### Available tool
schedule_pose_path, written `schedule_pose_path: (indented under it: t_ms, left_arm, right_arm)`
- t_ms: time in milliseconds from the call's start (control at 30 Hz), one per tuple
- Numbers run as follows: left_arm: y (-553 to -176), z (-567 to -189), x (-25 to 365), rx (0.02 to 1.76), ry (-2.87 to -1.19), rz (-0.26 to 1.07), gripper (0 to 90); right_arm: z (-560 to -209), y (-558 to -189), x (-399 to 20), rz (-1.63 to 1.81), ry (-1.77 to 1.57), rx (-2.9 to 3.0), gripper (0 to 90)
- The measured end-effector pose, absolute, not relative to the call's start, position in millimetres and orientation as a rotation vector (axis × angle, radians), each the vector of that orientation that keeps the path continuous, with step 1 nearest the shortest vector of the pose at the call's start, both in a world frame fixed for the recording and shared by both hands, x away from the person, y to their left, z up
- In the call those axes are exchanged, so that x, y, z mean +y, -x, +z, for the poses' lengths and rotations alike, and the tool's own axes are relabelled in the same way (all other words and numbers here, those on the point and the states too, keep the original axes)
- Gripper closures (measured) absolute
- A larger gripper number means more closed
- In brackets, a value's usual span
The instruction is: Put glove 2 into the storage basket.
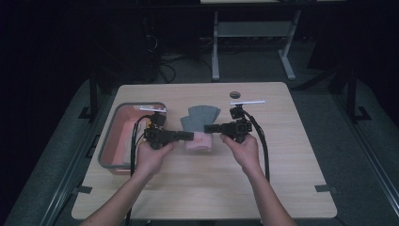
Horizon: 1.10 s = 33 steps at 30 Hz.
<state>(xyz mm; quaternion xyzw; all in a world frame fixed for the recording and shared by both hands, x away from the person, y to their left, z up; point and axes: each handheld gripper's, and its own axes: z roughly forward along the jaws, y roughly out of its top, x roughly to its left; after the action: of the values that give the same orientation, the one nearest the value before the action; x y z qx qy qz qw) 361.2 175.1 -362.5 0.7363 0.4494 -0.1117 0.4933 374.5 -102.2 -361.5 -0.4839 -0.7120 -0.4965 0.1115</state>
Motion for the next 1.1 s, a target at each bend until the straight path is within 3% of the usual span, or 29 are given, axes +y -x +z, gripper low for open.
schedule_pose_path:
  t_ms: [1100]
  left_arm:
    - [-358.0, -353.0, 227.9, 1.126, -1.748, -0.220, 67.5]
  right_arm:
    - [-349.8, -390.5, -48.9, -1.430, 1.328, -2.138, 75.5]
